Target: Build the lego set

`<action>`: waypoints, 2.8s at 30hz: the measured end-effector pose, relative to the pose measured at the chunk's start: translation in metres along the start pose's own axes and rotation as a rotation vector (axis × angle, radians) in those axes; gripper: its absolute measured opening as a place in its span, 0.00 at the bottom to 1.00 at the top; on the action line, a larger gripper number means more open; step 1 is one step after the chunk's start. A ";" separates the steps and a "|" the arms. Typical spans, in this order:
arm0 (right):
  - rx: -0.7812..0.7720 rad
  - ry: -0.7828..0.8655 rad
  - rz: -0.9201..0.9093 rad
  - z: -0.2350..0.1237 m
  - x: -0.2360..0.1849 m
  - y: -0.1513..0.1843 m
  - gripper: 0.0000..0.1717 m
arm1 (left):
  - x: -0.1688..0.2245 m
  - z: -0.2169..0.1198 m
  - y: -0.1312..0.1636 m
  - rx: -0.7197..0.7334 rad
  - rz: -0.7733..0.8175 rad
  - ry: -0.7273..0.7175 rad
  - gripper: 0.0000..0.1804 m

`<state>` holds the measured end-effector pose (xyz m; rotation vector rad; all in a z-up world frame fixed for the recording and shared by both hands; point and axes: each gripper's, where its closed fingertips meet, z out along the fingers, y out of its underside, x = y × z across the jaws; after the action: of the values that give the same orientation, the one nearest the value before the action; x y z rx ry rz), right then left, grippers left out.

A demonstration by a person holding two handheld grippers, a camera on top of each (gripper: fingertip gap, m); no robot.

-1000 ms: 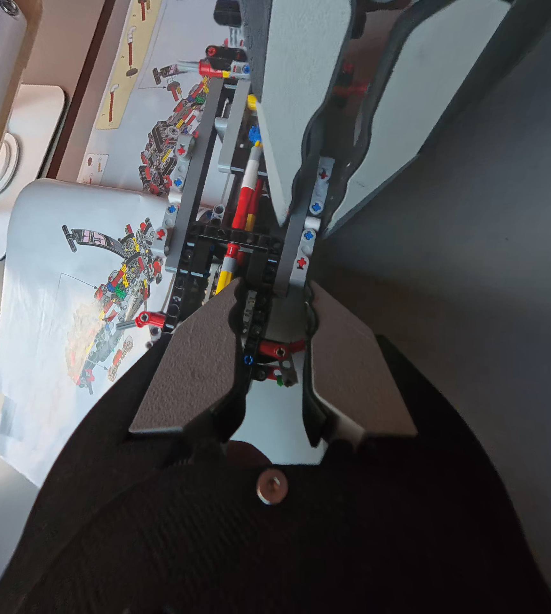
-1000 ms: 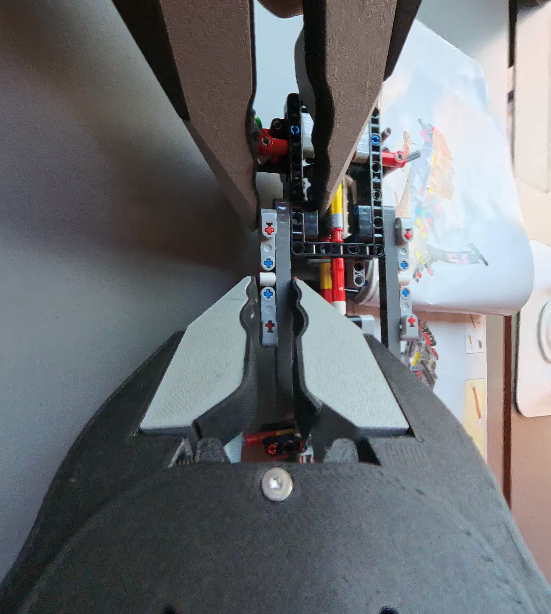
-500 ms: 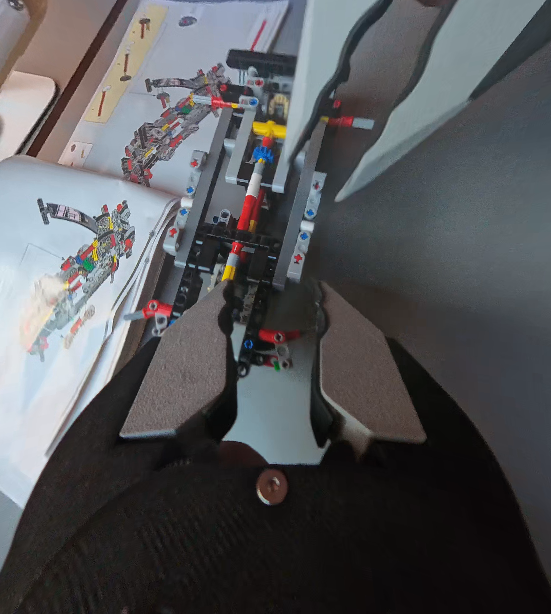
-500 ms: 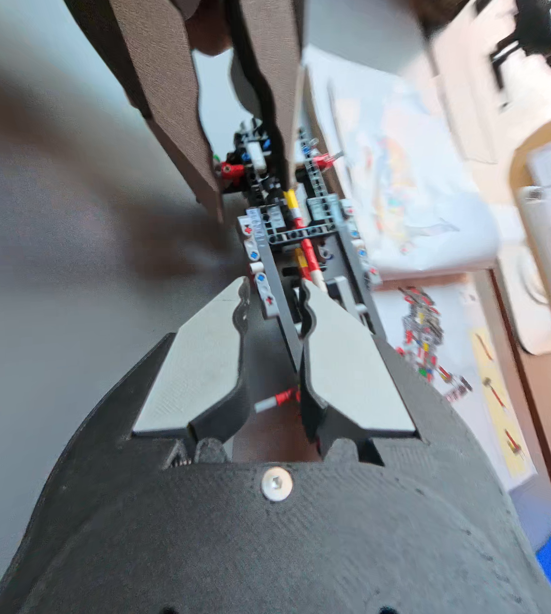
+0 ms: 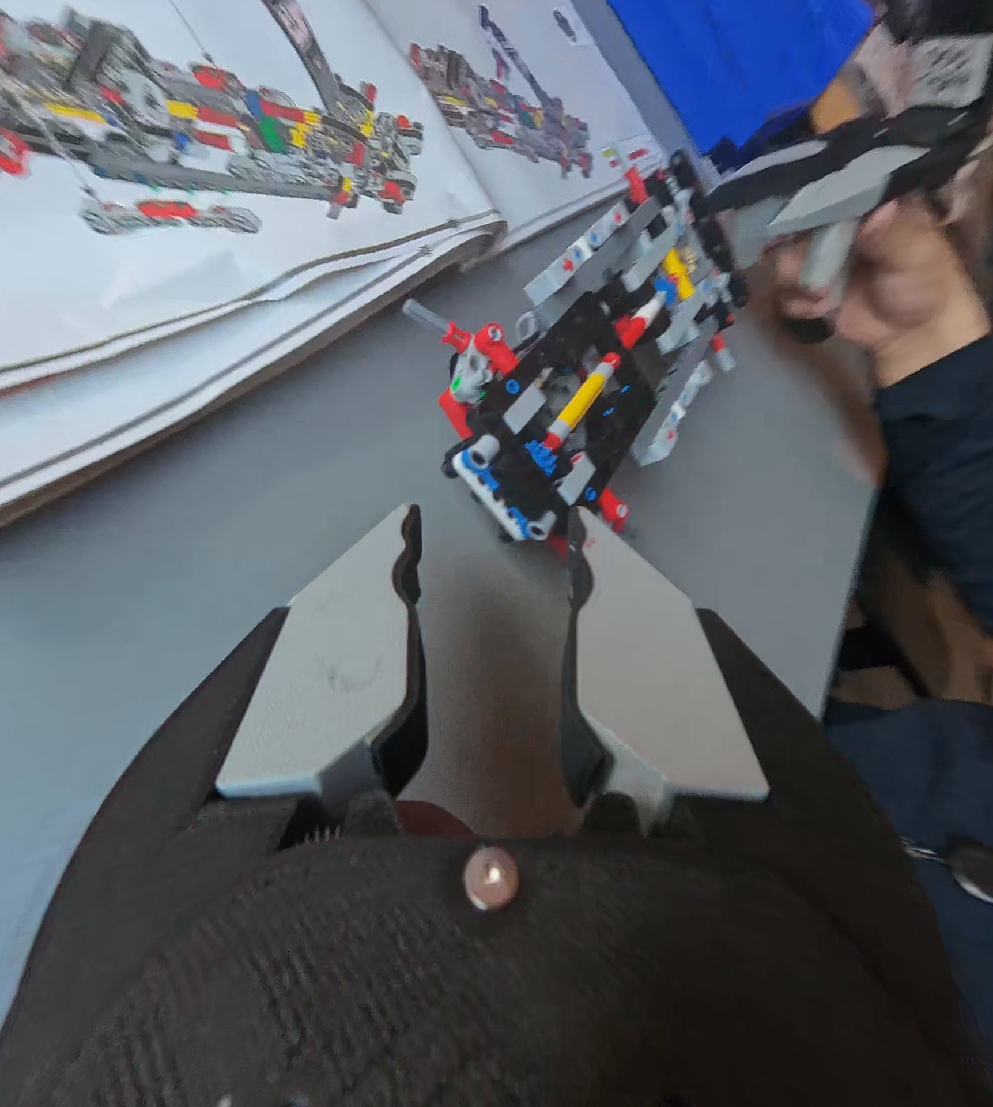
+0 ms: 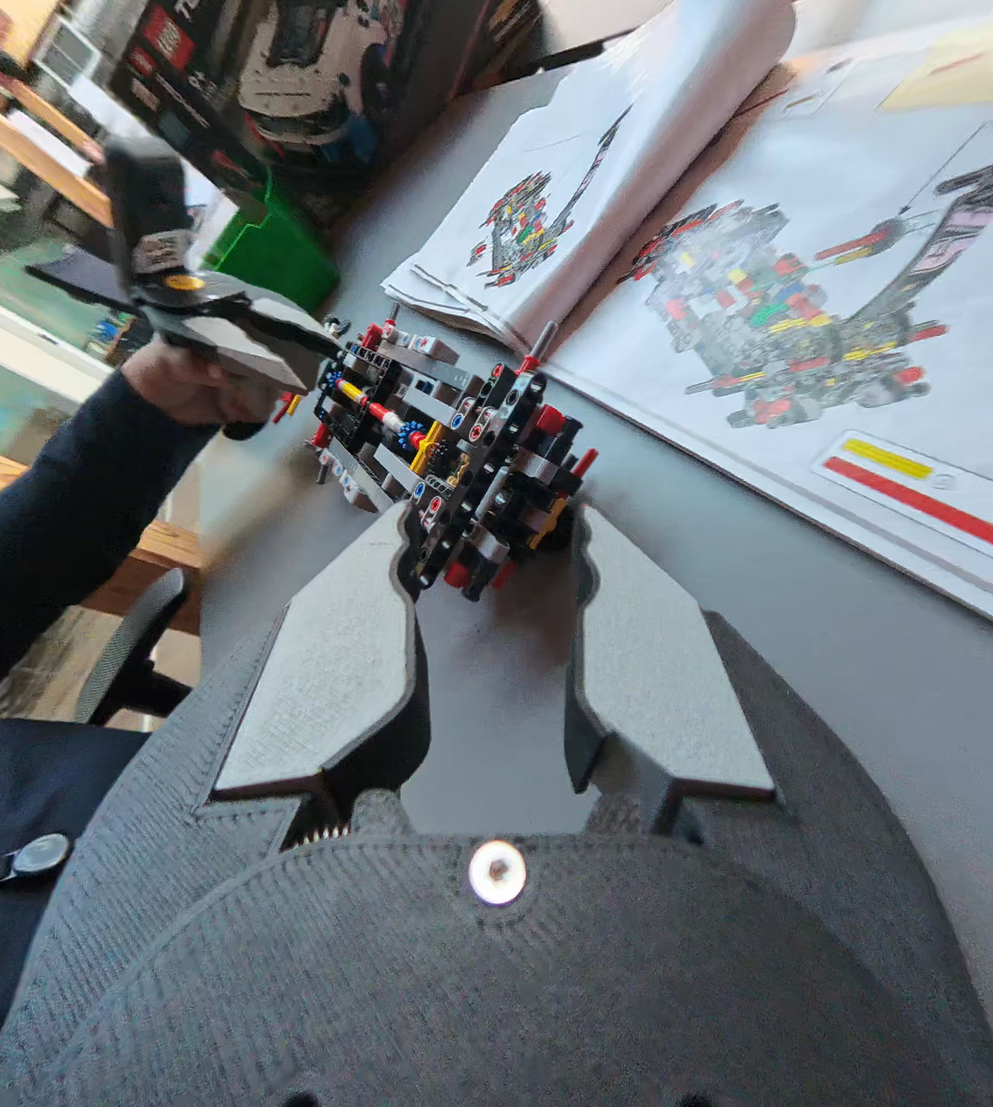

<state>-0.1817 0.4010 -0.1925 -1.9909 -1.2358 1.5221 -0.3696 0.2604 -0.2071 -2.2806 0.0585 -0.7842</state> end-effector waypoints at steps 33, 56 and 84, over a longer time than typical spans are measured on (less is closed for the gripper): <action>-0.172 0.305 -1.101 -0.016 -0.053 0.103 0.23 | 0.062 0.006 0.073 0.001 1.147 -0.292 0.19; -0.098 1.002 -0.708 -0.097 0.016 0.062 0.19 | 0.004 -0.042 0.065 0.041 0.638 -0.878 0.31; -0.338 0.207 -0.693 -0.022 -0.052 0.135 0.22 | 0.047 0.007 0.082 -0.070 0.650 -0.480 0.32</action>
<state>-0.1068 0.2886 -0.2495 -1.5696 -1.9116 0.7914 -0.3132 0.1914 -0.2392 -2.2464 0.5753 0.1023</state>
